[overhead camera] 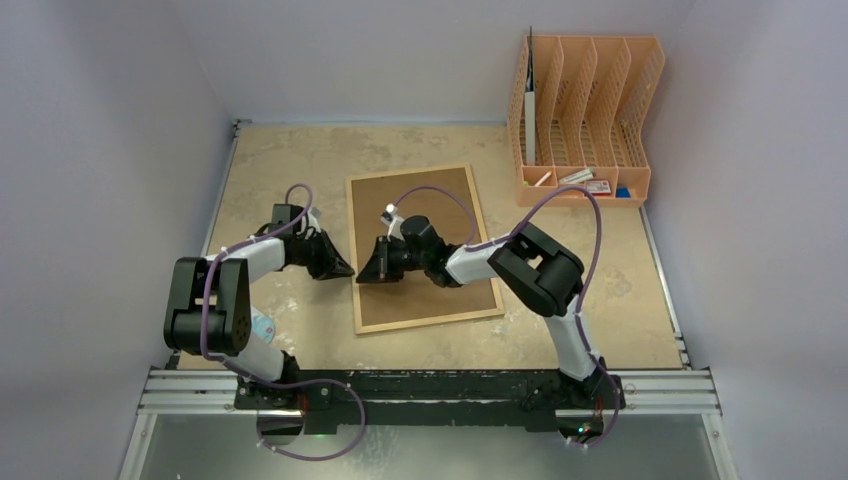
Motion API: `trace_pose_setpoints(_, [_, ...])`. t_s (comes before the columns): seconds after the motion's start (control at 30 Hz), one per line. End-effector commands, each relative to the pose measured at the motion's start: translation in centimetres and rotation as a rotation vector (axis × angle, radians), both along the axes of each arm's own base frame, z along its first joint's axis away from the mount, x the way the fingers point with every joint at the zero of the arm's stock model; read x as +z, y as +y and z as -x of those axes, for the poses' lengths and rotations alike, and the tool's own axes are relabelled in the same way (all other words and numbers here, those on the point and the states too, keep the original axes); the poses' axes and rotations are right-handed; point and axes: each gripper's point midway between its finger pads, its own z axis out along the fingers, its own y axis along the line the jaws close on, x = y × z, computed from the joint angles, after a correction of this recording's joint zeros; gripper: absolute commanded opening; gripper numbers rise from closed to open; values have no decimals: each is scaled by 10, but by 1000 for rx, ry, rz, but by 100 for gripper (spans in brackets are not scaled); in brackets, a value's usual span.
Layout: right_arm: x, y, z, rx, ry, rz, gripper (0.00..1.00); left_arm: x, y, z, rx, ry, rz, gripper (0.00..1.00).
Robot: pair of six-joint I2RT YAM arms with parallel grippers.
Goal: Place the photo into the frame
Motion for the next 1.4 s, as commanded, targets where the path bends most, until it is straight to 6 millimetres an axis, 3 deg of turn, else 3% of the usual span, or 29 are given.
trace_pose_setpoints(0.0, [-4,4,4,31,10,-8,9,-30,12,35,3,135,-84,2])
trace_pose_setpoints(0.37, [-18,3,9,49,29,19,9,-30,12,35,1,134,-85,1])
trace_pose_setpoints(0.7, [15,6,7,48,-40,-65,2,-30,12,35,2,132,-89,1])
trace_pose_setpoints(0.97, [21,6,8,49,-45,-93,0,-30,13,35,3,132,-92,1])
trace_pose_setpoints(1.37, [0,8,4,36,-13,-37,0,-31,14,36,5,137,-93,1])
